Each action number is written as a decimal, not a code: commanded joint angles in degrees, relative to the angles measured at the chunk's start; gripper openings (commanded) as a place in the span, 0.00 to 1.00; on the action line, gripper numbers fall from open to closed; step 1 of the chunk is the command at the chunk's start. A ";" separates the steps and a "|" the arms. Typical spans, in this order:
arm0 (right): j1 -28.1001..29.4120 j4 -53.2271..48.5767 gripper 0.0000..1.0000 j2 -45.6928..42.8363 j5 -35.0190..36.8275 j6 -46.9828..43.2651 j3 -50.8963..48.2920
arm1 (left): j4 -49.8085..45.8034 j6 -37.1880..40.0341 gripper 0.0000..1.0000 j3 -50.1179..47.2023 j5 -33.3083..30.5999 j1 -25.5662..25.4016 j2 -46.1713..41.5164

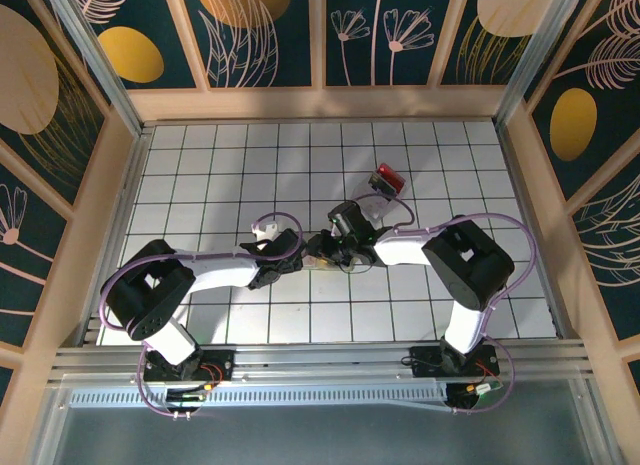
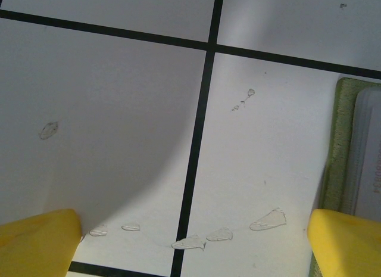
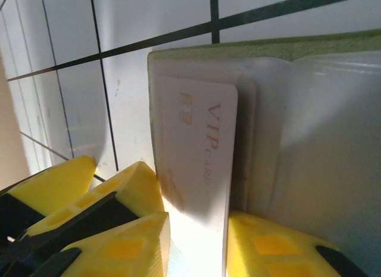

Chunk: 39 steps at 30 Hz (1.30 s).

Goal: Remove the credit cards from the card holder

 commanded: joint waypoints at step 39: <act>-5.55 22.20 0.26 -6.12 -9.49 5.46 -12.42 | -1.62 -1.17 0.99 -1.31 2.24 -0.31 2.79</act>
